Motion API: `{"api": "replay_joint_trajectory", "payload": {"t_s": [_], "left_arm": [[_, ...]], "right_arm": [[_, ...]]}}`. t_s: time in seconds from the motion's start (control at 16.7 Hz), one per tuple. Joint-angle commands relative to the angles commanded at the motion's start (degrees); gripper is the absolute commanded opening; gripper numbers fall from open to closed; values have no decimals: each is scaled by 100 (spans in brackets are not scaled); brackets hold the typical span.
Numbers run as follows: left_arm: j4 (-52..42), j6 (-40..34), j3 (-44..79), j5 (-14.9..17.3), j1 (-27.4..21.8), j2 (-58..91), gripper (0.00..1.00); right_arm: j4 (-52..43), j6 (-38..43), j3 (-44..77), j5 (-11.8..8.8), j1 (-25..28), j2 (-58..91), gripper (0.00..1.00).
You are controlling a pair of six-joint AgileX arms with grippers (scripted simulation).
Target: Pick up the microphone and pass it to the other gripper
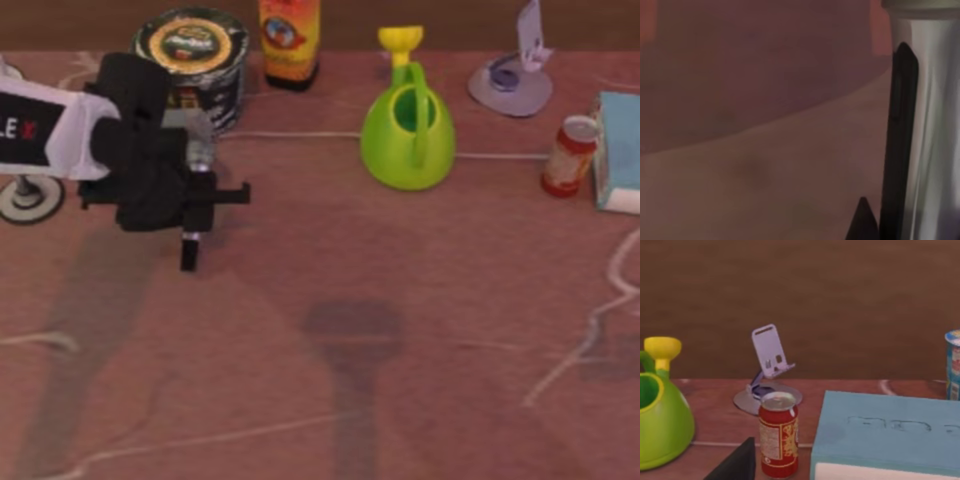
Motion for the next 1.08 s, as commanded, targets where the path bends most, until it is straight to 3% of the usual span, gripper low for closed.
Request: {"api": "replay_joint_trajectory", "payload": {"t_s": [0.42,0.66,0.84,1.08], "left_arm": [[3998,498,-1102,1479,148,-744,0],[5730,773,-1645,2190,235,-1304,0],[6409,923,-1867,2513,277,-1631,0],[6555,961,-1916,2590,289,-1720,0]], "right_arm": [[0,0,0,0,0,0,100],[0,0,0,0,0,0,100],[0,0,0,0,0,0,100],[0,0,0,0,0,0,100]]}}
